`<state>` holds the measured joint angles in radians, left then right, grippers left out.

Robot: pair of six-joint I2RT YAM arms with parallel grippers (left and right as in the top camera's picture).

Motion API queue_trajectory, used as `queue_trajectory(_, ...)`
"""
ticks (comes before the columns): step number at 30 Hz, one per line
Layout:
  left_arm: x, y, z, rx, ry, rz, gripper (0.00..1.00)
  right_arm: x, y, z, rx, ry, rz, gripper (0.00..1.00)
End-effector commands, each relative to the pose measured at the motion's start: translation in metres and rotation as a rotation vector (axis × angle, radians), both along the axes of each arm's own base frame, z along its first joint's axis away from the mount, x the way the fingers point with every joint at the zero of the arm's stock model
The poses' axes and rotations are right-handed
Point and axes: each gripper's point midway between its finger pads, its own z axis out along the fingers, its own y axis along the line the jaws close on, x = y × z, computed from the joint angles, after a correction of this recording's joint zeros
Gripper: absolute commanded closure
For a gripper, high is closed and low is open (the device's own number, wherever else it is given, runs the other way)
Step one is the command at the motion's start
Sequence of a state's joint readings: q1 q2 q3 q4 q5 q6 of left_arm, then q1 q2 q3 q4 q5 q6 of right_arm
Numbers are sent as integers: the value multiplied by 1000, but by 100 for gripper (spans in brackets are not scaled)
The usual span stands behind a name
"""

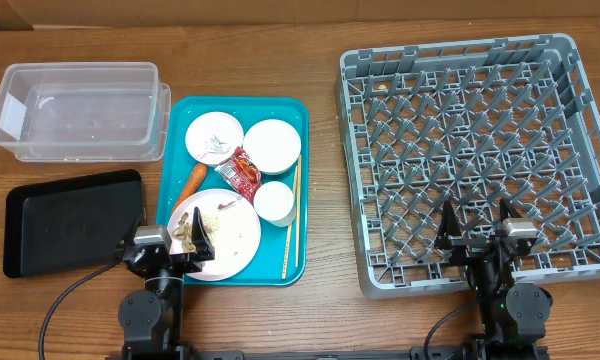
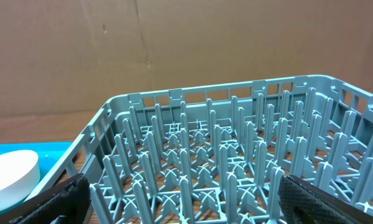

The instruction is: Sort waste into correct bins and load items into the dishwasher

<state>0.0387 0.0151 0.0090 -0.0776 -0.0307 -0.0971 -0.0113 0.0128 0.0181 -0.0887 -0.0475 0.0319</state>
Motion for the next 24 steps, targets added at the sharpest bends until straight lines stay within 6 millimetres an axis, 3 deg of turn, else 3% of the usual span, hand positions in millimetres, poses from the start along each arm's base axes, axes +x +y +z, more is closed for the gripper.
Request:
queue_trajectory(1, 0, -2, 1, 15, -8, -12, 0, 0, 1, 0, -2, -9, 5, 0)
queue_trajectory(9, 0, -2, 1, -15, -8, -11, 0, 0, 1, 0, 78, -4, 3, 0)
queue_trajectory(14, -4, -2, 5, -15, 28, -8, 0, -3, 0, 14, 76, -4, -2, 0)
queue_trajectory(20, -15, -1, 34, -2, 70, -3, 0, -3, 0, 33, 77, 82, -5, 0)
queue_trajectory(24, -10, -4, 54, -7, 131, -18, 0, 4, 0, 55, 77, 177, -8, 0)
